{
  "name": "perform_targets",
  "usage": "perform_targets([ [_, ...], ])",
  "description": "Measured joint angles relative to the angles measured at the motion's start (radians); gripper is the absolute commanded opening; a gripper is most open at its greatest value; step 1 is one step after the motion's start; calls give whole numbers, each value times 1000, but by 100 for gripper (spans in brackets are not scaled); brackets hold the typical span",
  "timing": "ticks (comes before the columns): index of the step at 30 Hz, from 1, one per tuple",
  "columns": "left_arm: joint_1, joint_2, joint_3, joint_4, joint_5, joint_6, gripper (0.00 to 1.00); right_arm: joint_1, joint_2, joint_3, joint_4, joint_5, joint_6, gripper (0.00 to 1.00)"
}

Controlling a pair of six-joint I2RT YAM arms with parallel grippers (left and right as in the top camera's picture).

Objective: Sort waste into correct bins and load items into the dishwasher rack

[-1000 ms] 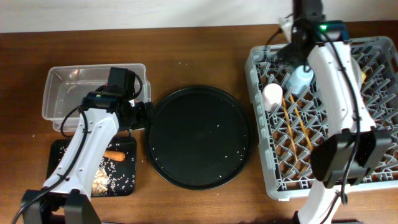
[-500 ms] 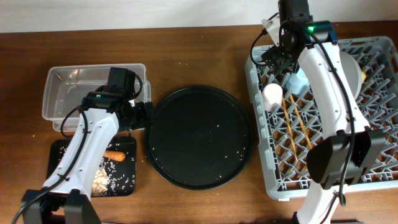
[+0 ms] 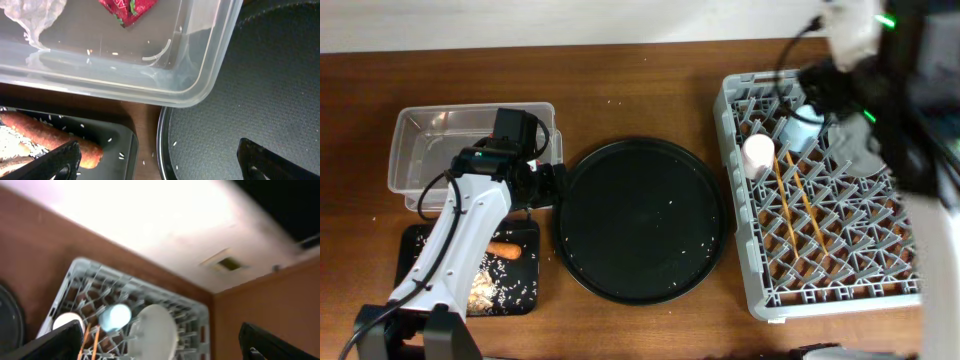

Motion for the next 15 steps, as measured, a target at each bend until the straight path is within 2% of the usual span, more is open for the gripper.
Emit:
perform_targets([
  [5, 0, 0, 0, 1, 0, 0, 99, 0, -273, 1, -72, 7, -1, 98],
  [7, 0, 0, 0, 1, 0, 0, 99, 0, -323, 0, -107, -24, 0, 98],
  [11, 0, 0, 0, 1, 0, 0, 99, -20, -481, -5, -147, -192, -1, 98],
  [14, 0, 0, 0, 0, 0, 0, 99, -66, -557, -97, -63, -322, 0, 98],
  [15, 0, 0, 0, 0, 0, 0, 99, -78, -585, -176, 31, -362, 0, 98],
])
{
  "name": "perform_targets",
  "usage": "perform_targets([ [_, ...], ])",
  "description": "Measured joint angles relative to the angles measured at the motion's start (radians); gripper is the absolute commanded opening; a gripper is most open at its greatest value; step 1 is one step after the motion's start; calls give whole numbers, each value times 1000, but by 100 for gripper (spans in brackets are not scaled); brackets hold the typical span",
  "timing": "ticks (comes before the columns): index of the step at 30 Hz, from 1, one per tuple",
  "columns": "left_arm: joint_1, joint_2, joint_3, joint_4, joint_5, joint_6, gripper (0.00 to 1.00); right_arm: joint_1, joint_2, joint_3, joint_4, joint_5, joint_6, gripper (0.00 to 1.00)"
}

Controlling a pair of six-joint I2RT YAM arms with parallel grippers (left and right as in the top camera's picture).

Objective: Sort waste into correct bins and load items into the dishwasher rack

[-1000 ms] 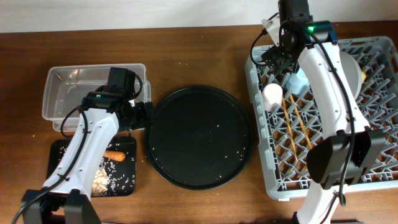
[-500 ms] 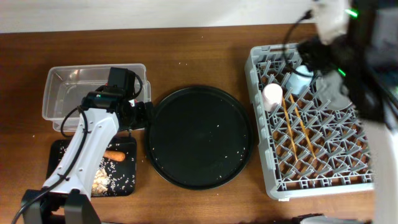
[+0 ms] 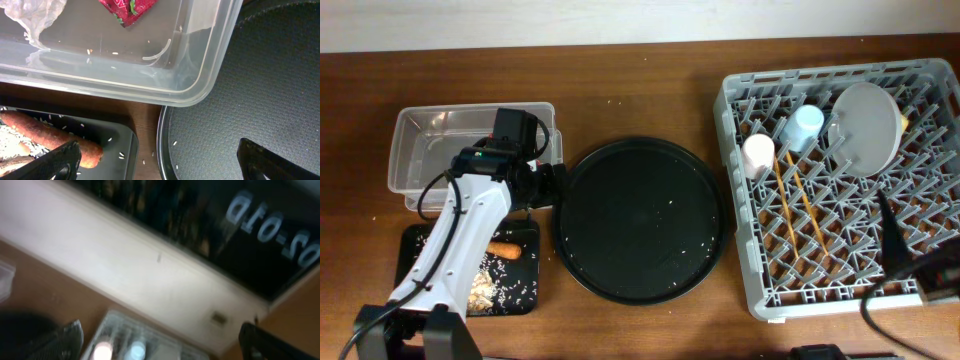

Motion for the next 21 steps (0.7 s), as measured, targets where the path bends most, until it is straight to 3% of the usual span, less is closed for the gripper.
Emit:
perform_targets([
  [5, 0, 0, 0, 0, 0, 0, 99, -19, -240, -579, 518, -110, 48, 98],
  [9, 0, 0, 0, 0, 0, 0, 99, -19, -504, -1191, 1027, -132, 247, 98],
  [11, 0, 0, 0, -3, 0, 0, 99, -19, -590, -1392, 1181, -133, 304, 98],
  [13, 0, 0, 0, 1, 0, 0, 99, -19, -723, -1584, 1232, -133, 343, 98],
  [16, 0, 0, 0, 1, 0, 0, 99, -40, -832, -1730, 1242, -132, 382, 98],
  [21, 0, 0, 0, 0, 0, 0, 99, -64, -837, -1803, 1202, -131, 436, 98],
])
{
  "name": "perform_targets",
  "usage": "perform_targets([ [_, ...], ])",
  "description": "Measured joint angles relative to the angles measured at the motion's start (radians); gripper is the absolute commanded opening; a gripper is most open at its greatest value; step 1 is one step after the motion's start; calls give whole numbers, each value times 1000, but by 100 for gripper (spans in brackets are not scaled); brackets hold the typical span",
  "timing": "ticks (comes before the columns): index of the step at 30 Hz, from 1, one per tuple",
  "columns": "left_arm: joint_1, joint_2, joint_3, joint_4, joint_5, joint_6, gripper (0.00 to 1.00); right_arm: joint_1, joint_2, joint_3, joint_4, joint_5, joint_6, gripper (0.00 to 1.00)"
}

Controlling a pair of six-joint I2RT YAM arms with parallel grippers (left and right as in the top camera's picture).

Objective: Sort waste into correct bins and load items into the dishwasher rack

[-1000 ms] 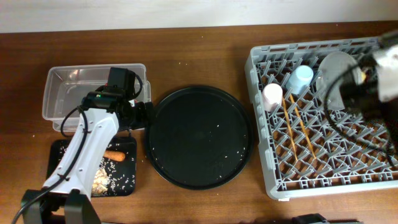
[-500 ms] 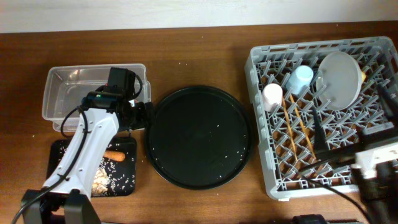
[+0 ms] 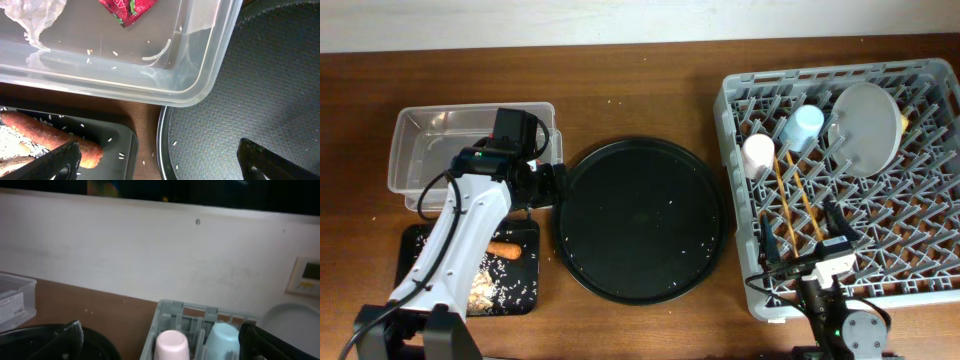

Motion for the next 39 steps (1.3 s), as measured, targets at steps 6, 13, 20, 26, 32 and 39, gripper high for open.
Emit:
perform_targets([
  [6, 0, 0, 0, 1, 0, 0, 99, 0, -2, -36, -188, 31, 9, 98],
  [13, 0, 0, 0, 0, 0, 0, 99, 0, -2, -36, -188, 34, 11, 98],
  [20, 0, 0, 0, 0, 0, 0, 99, 0, -2, -36, -188, 34, 11, 98],
  [26, 0, 0, 0, -1, 0, 0, 99, 0, -2, -36, -188, 34, 11, 98],
  [32, 0, -29, -5, 98, 0, 0, 99, 0, -2, -36, -188, 34, 11, 98],
  [39, 0, -481, -100, 204, 0, 0, 99, 0, -2, -36, -189, 38, 11, 98],
])
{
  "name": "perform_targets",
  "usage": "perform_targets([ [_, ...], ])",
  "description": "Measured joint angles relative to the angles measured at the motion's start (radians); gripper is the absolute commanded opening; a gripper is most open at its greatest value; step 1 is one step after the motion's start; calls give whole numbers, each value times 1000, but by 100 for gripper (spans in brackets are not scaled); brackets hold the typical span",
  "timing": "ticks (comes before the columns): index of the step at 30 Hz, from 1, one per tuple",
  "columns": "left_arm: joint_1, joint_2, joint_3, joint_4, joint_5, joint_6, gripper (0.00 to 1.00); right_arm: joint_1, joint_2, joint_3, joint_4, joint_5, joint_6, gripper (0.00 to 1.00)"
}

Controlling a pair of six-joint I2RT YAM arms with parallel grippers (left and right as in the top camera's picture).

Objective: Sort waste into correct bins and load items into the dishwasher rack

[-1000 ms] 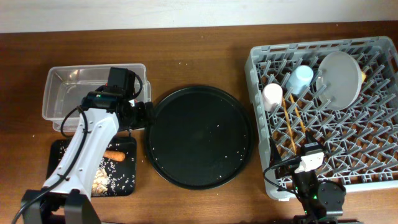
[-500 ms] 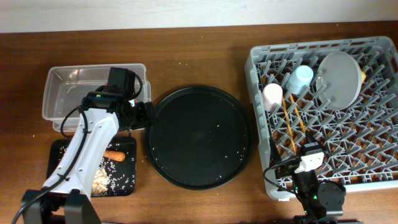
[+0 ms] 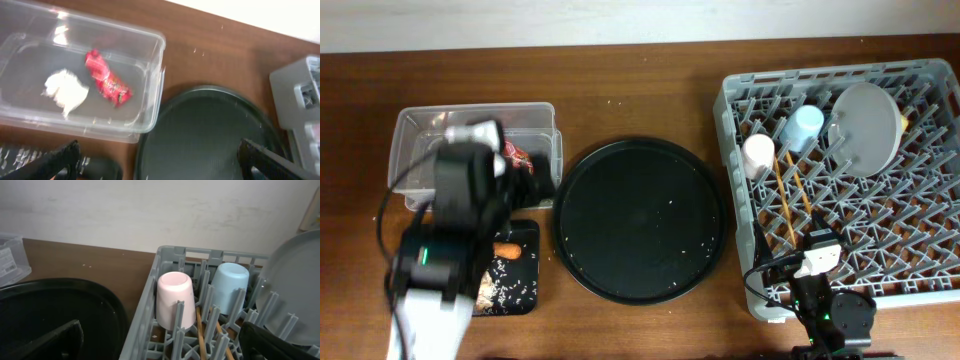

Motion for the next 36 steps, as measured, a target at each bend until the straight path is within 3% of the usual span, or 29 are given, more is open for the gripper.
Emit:
perform_targets([
  [4, 0, -361, -358, 139, 0, 0, 99, -1, 0, 0, 0, 3, 0, 98],
  [8, 0, -681, -778, 496, 0, 0, 99, -1, 0, 0, -1, 5, 0, 98],
  [11, 0, -755, -960, 762, 0, 0, 99, -1, 0, 0, -1, 6, 0, 98],
  [13, 0, -766, -1025, 835, 0, 0, 99, -1, 0, 0, -1, 6, 0, 99],
  [18, 2, -806, -1072, 842, 0, 0, 99, -1, 0, 0, -1, 6, 0, 98],
  [26, 65, -1021, -1107, 665, 8, 14, 99, -1, 0, 0, -1, 6, 0, 98],
  [36, 111, -1086, -1107, 665, 9, 380, 99, -1, 0, 0, -1, 6, 0, 98],
])
